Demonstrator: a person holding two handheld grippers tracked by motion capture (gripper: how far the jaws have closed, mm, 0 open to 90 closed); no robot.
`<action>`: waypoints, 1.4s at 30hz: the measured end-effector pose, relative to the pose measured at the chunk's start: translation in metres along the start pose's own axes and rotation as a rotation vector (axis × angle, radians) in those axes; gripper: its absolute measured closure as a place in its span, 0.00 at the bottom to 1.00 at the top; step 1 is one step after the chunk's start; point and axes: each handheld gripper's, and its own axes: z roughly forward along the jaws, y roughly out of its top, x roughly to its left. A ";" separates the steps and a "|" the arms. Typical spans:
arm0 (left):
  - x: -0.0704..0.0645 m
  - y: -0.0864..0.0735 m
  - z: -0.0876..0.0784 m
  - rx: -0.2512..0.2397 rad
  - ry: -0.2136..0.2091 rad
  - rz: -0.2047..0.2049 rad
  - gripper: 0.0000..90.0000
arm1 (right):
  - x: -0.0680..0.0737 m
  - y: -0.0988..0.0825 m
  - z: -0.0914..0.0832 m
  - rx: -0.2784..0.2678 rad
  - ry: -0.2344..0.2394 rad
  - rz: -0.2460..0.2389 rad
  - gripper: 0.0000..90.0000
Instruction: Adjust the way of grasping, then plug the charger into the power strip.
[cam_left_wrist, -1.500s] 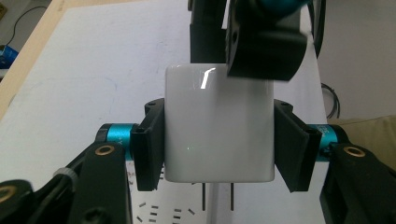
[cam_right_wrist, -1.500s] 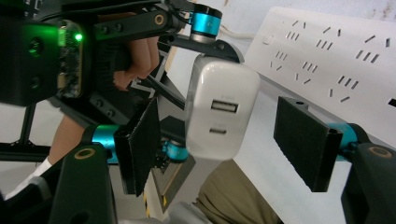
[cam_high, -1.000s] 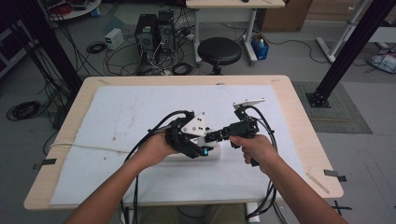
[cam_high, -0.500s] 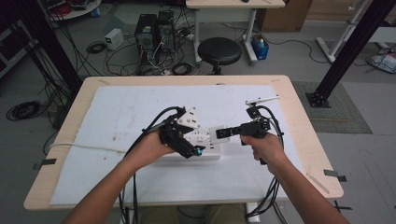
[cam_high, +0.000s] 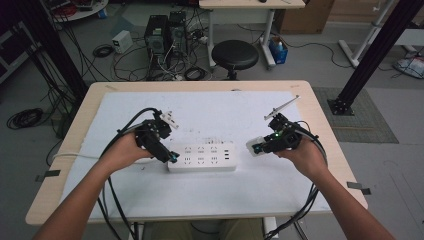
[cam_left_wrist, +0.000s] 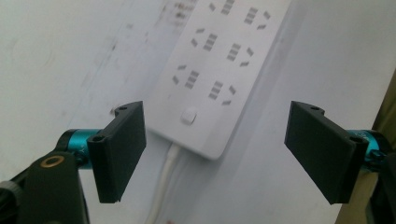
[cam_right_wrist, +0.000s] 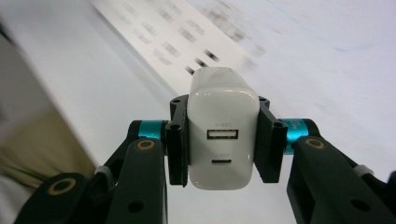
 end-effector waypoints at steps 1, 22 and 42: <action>0.004 -0.003 -0.001 0.010 0.011 -0.035 0.23 | 0.001 0.000 0.000 0.032 -0.046 -0.029 0.69; 0.032 -0.042 -0.029 0.058 0.039 -0.006 0.23 | -0.013 -0.005 -0.030 0.232 -0.141 -0.179 0.69; 0.043 -0.061 -0.033 0.042 0.074 -0.027 0.23 | -0.005 0.013 -0.036 0.171 -0.137 -0.203 0.69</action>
